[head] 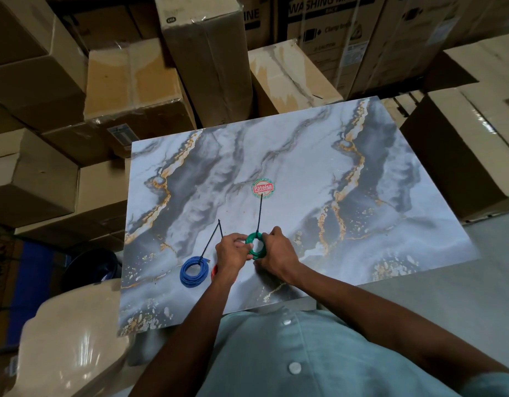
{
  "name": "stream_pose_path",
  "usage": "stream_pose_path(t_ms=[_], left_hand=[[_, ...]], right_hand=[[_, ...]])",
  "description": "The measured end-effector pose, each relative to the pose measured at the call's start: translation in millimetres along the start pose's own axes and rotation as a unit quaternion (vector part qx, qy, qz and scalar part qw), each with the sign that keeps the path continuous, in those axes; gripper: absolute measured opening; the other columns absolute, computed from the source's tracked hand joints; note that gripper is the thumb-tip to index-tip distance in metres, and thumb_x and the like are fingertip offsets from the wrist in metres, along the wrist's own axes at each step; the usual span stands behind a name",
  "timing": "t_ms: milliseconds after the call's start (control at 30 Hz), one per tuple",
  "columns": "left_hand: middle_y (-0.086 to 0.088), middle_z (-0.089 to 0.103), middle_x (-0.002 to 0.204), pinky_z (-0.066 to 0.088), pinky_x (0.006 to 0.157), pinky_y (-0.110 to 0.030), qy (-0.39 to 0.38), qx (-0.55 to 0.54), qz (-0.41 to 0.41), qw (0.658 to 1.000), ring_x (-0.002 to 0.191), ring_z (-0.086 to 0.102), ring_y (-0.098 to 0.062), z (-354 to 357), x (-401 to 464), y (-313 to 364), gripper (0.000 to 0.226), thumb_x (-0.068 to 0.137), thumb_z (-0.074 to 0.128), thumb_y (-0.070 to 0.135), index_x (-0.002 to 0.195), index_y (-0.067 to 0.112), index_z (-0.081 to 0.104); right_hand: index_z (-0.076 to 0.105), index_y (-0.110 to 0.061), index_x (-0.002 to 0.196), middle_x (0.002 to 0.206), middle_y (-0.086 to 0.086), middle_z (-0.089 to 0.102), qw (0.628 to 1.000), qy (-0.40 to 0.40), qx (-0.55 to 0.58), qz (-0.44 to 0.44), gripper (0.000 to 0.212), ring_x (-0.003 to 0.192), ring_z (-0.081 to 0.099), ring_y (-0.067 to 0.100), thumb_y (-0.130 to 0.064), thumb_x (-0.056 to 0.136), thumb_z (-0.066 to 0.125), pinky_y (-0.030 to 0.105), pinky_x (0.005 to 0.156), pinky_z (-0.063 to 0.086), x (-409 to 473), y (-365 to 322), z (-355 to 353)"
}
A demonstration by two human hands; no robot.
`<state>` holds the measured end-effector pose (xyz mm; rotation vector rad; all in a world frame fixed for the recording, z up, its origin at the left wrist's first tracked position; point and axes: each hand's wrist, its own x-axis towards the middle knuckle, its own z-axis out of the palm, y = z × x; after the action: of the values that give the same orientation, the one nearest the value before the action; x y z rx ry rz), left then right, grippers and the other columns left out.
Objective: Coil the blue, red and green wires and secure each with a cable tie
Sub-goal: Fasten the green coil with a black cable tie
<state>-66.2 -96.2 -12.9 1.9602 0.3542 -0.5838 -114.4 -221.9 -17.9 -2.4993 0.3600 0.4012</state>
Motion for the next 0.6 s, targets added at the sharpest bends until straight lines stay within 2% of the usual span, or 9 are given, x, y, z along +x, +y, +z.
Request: stream_pose_path(t_ms=[100, 200, 267, 333, 400, 467, 533, 600], left_hand=[[-0.017, 0.075, 0.085, 0.063, 0.072, -0.041, -0.014, -0.029, -0.025, 0.999, 0.067, 0.075, -0.027, -0.2, 1.4, 0.4, 0.02, 0.076, 0.082, -0.001, 0.089, 0.01, 0.071], [-0.012, 0.075, 0.081, 0.062, 0.068, -0.033, -0.031, -0.068, -0.019, 0.997, 0.066, 0.073, -0.021, -2.9, 0.1, -1.2, 0.02, 0.075, 0.086, 0.005, 0.09, 0.005, 0.073], [-0.007, 0.073, 0.073, 0.06, 0.063, -0.029, -0.025, -0.099, -0.003, 0.995, 0.061, 0.068, -0.015, -5.7, -2.1, 0.9, 0.02, 0.079, 0.084, 0.015, 0.091, 0.002, 0.075], [0.0, 0.068, 0.064, 0.055, 0.056, -0.024, -0.016, -0.125, 0.023, 0.992, 0.057, 0.063, -0.008, -8.7, -6.9, 5.6, 0.02, 0.088, 0.076, 0.025, 0.088, 0.005, 0.077], [0.002, 0.065, 0.065, 0.053, 0.053, -0.021, -0.009, -0.155, 0.041, 0.987, 0.058, 0.062, -0.003, -10.9, -9.8, 11.1, 0.017, 0.093, 0.07, 0.023, 0.091, 0.007, 0.077], [-0.001, 0.069, 0.076, 0.058, 0.063, -0.03, 0.003, -0.183, 0.051, 0.982, 0.073, 0.066, -0.01, -9.9, -8.7, 12.3, 0.01, 0.092, 0.071, 0.019, 0.093, 0.01, 0.077], [0.0, 0.072, 0.089, 0.06, 0.079, -0.039, 0.022, -0.209, 0.035, 0.977, 0.086, 0.067, -0.018, -7.6, -10.9, 15.0, 0.006, 0.093, 0.069, 0.02, 0.096, 0.017, 0.073], [-0.003, 0.073, 0.096, 0.059, 0.079, -0.037, -0.012, -0.239, -0.01, 0.971, 0.087, 0.069, -0.019, -4.6, -16.0, 18.9, 0.012, 0.097, 0.063, 0.025, 0.101, 0.017, 0.07]], right_hand=[[0.066, -0.013, 0.123, 0.12, 0.009, 0.046, 1.0, 0.012, 0.006, -0.004, 0.057, 0.09, 0.062, 0.026, -0.041, 0.077, 0.085, 0.032, 0.084, 0.056, 3.5, 2.8, -2.5], [0.069, -0.012, 0.116, 0.11, 0.007, 0.047, 0.999, 0.004, 0.036, 0.008, 0.051, 0.083, 0.06, 0.024, -0.04, 0.076, 0.083, 0.027, 0.077, 0.053, 4.4, 3.5, -5.9], [0.073, -0.01, 0.104, 0.1, 0.008, 0.056, 0.996, 0.005, 0.082, 0.022, 0.046, 0.082, 0.064, 0.026, -0.039, 0.071, 0.085, 0.028, 0.07, 0.052, 3.8, 4.8, -9.7], [0.078, -0.01, 0.091, 0.084, 0.007, 0.07, 0.984, -0.006, 0.171, 0.057, 0.038, 0.073, 0.067, 0.02, -0.036, 0.065, 0.089, 0.031, 0.066, 0.054, 6.2, 7.8, -13.9], [0.08, -0.008, 0.086, 0.073, 0.003, 0.072, 0.948, -0.052, 0.296, 0.103, 0.034, 0.063, 0.061, 0.014, -0.032, 0.063, 0.091, 0.031, 0.065, 0.051, 9.4, 10.4, -19.3], [0.08, -0.002, 0.089, 0.076, 0.008, 0.073, 0.882, -0.131, 0.438, 0.118, 0.031, 0.064, 0.061, 0.016, -0.023, 0.068, 0.09, 0.032, 0.066, 0.049, 9.1, 9.9, -25.0], [0.077, 0.003, 0.093, 0.087, 0.013, 0.074, 0.806, -0.178, 0.553, 0.11, 0.017, 0.076, 0.068, 0.02, -0.006, 0.079, 0.083, 0.028, 0.069, 0.055, 6.0, 4.1, -31.0], [0.074, 0.001, 0.092, 0.093, 0.014, 0.073, 0.748, -0.207, 0.618, 0.124, 0.006, 0.09, 0.07, 0.023, 0.002, 0.087, 0.074, 0.026, 0.075, 0.059, 3.0, 0.5, -37.5]])
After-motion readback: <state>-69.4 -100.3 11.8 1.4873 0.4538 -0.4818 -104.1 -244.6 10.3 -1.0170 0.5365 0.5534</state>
